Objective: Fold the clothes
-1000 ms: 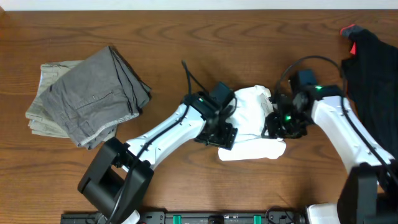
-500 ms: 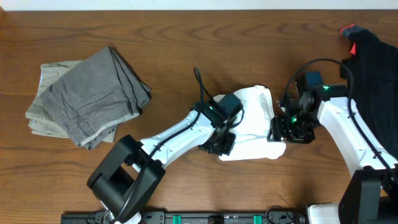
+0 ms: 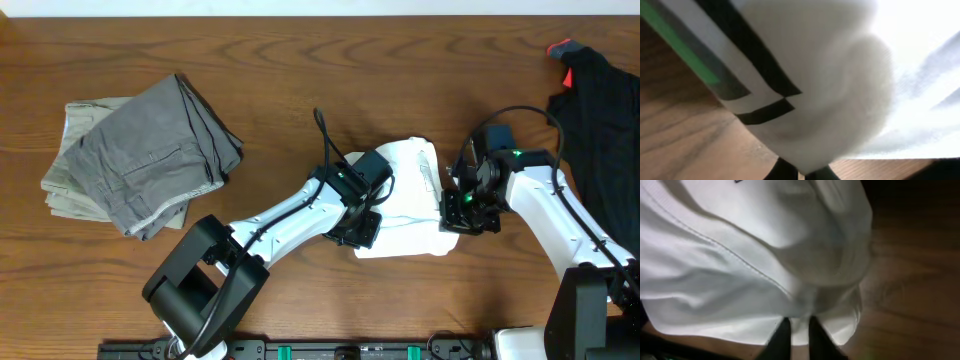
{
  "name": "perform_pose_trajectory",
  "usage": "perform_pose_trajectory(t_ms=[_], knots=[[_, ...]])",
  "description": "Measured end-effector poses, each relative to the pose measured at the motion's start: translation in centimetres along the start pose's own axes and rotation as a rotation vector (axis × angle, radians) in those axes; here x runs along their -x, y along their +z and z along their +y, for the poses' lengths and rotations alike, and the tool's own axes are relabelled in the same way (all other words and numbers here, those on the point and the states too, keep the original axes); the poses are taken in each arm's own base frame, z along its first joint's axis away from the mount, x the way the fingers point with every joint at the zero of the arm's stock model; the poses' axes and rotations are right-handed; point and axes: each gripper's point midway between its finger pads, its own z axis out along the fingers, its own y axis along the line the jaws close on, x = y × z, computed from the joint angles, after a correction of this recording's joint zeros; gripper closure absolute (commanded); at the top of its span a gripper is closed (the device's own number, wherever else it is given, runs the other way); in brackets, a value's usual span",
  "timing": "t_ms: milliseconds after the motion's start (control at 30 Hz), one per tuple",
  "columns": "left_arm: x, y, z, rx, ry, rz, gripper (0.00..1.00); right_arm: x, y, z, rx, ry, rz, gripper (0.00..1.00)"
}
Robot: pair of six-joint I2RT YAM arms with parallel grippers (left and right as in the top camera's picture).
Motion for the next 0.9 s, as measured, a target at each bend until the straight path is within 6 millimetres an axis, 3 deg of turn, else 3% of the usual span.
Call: perform_pose_trajectory(t_ms=[333, 367, 433, 533, 767, 900], knots=[[-4.3, -0.7, 3.6, 0.173, -0.054, 0.162, 0.94, -0.5, 0.1, -1.3, -0.073, 0.018, 0.014, 0.98], [-4.3, -0.7, 3.7, 0.176, -0.055, 0.162, 0.94, -0.6, 0.2, -1.3, -0.068, 0.018, 0.018, 0.90], [-4.2, -0.7, 3.7, 0.179, -0.053, 0.155, 0.93, -0.9, 0.4, -0.5, -0.018, -0.013, 0.029, 0.62], [-3.8, -0.6, 3.7, 0.176, -0.050, 0.141, 0.91, -1.6, 0.3, 1.5, 0.100, -0.077, 0.060, 0.49], [-3.3, -0.5, 3.6, 0.173, -0.044, 0.118, 0.92, -2.1, 0.3, 3.1, 0.202, -0.127, 0.073, 0.54], [-3.0, -0.5, 3.5, 0.172, -0.042, 0.109, 0.92, -2.6, 1.9, 2.8, 0.217, -0.118, 0.072, 0.61]])
